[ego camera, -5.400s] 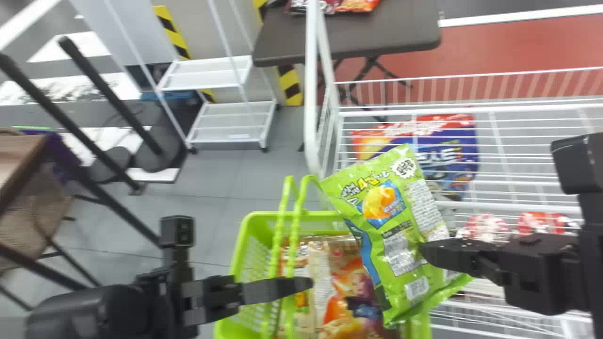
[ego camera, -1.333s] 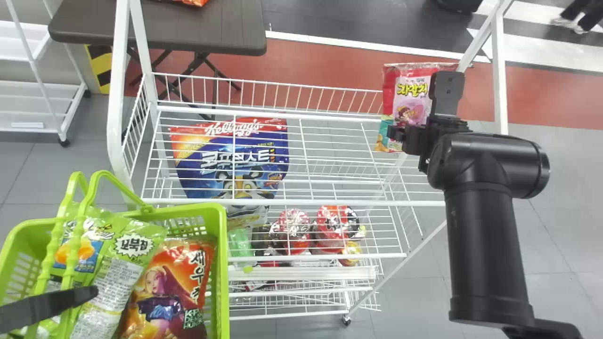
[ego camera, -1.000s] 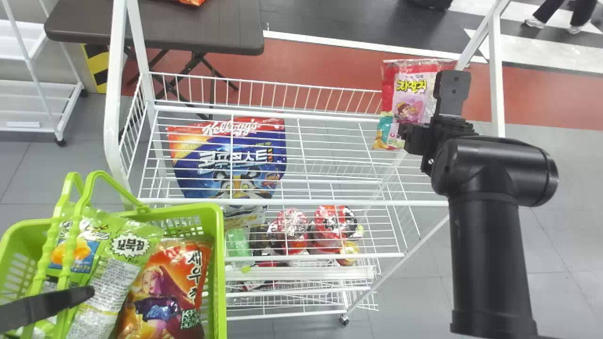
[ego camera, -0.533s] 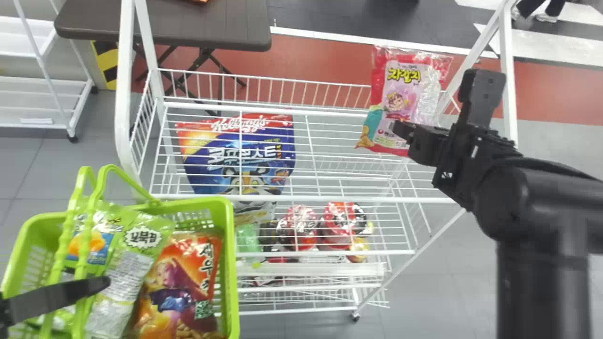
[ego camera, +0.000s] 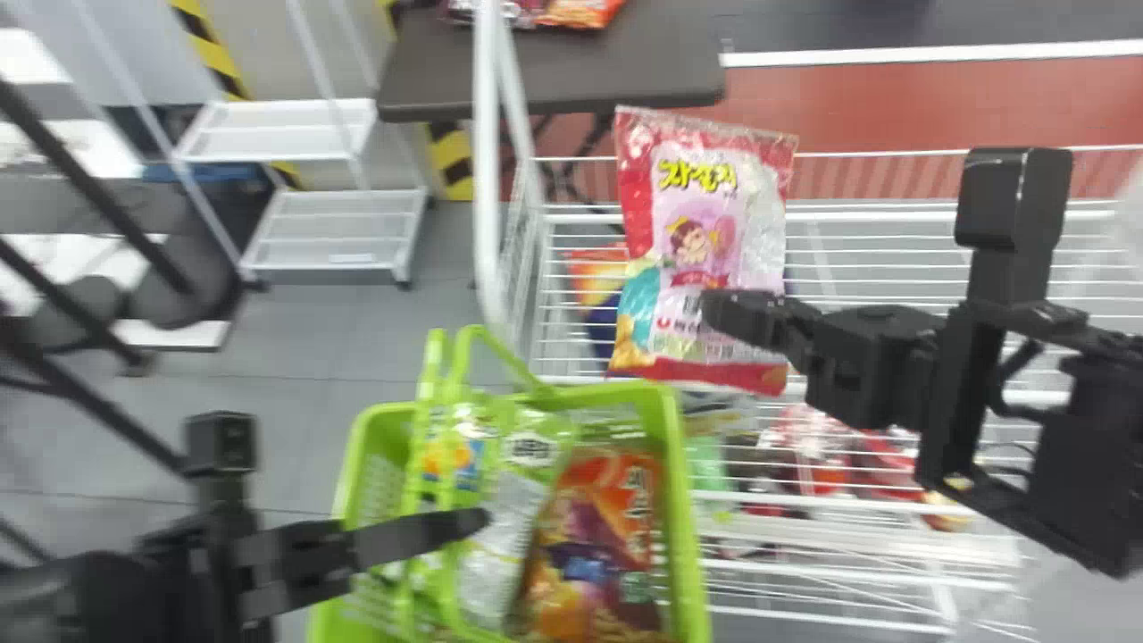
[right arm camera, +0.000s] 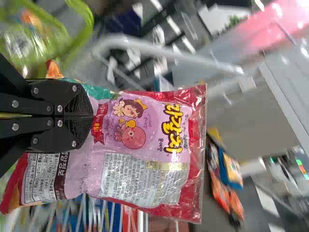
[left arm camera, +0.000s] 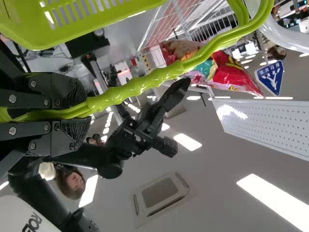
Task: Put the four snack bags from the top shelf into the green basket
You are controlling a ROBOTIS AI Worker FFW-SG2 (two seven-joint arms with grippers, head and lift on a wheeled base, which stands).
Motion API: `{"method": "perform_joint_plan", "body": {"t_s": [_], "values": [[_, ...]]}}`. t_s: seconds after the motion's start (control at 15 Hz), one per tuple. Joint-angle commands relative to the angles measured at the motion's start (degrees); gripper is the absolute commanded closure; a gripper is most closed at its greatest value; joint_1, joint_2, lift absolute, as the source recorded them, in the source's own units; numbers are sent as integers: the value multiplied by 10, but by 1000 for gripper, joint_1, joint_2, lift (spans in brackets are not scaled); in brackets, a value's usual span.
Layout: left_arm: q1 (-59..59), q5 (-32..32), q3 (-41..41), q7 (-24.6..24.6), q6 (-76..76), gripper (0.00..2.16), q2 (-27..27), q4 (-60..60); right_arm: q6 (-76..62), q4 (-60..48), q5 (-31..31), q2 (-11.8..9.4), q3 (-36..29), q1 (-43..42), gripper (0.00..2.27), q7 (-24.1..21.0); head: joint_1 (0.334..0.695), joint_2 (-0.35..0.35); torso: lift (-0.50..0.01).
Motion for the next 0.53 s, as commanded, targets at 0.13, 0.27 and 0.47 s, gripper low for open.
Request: {"method": "perform_joint_plan", "body": {"t_s": [0.13, 0.27, 0.47], "values": [[-1, 1, 0, -6, 0, 2148, 0, 3, -43, 12, -42, 0, 86, 23, 2250, 0, 695, 350, 0], [0, 1, 0, -6, 0, 2148, -1, 3, -31, 25, -83, -2, 91, 29, 2250, 0, 695, 350, 0], [0, 2, 0, -6, 0, 2148, 0, 3, 20, 38, -119, -10, 83, 48, 2250, -11, 695, 350, 0]]}}
